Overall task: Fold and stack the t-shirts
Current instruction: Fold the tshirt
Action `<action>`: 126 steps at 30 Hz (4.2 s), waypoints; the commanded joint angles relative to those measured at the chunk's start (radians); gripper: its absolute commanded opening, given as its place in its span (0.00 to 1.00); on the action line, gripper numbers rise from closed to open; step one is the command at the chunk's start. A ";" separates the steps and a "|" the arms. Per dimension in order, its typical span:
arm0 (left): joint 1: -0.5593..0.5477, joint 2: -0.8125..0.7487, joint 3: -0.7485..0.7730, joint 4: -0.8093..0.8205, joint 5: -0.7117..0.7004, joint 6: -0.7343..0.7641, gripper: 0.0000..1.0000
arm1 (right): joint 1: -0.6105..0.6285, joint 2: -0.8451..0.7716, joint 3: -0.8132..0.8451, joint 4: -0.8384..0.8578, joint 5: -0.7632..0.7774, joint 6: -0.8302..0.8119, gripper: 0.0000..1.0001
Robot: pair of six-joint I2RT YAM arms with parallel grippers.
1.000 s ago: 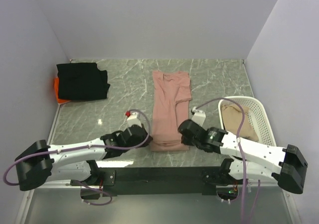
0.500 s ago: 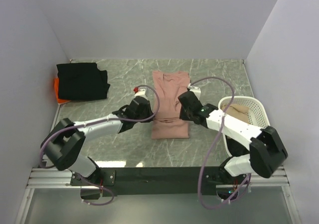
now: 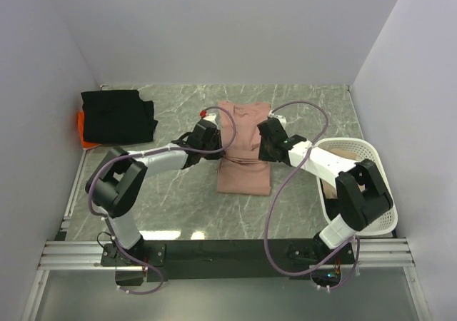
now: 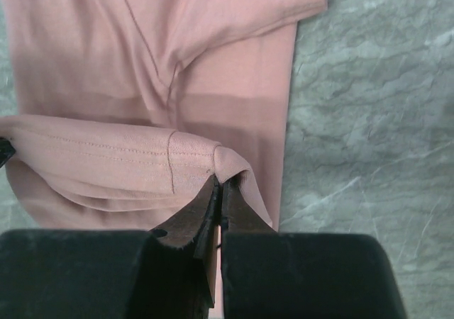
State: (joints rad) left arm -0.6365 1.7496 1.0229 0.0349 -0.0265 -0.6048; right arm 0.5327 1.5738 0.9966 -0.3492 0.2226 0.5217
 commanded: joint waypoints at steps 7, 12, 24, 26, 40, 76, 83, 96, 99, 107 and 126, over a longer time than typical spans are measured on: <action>0.031 0.064 0.121 -0.032 -0.050 0.043 0.33 | -0.068 0.113 0.123 0.013 -0.017 -0.055 0.05; 0.031 -0.027 0.123 -0.095 -0.171 0.025 0.74 | -0.082 0.063 0.188 -0.046 0.018 -0.075 0.46; -0.196 -0.266 -0.191 0.150 -0.155 -0.082 0.77 | -0.048 -0.120 0.048 0.010 -0.207 -0.069 0.50; -0.235 -0.257 -0.227 0.242 -0.147 -0.102 0.77 | -0.050 -0.095 0.016 0.032 -0.220 -0.066 0.48; -0.324 -0.041 -0.259 0.329 -0.144 -0.130 0.76 | 0.013 0.120 0.114 0.018 -0.312 -0.092 0.42; -0.437 -0.363 -0.270 0.051 -0.363 -0.136 0.82 | -0.001 -0.178 -0.002 -0.027 -0.109 -0.022 0.50; -0.384 -0.435 -0.355 -0.032 -0.392 -0.188 0.87 | 0.038 -0.346 -0.219 0.001 -0.147 0.053 0.56; -0.339 -0.346 -0.431 0.075 -0.291 -0.231 0.87 | 0.078 -0.327 -0.387 0.068 -0.166 0.115 0.56; -0.330 -0.312 -0.431 0.091 -0.285 -0.239 0.87 | 0.078 -0.321 -0.417 0.081 -0.158 0.126 0.56; -0.315 -0.236 -0.435 0.129 -0.248 -0.245 0.84 | 0.081 -0.270 -0.455 0.130 -0.192 0.139 0.57; -0.330 -0.196 -0.563 0.198 -0.133 -0.311 0.00 | 0.138 -0.334 -0.526 0.084 -0.204 0.190 0.10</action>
State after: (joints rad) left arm -0.9493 1.5433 0.5114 0.3698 -0.2317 -0.9104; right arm 0.6476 1.2644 0.4881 -0.1646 0.0326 0.7002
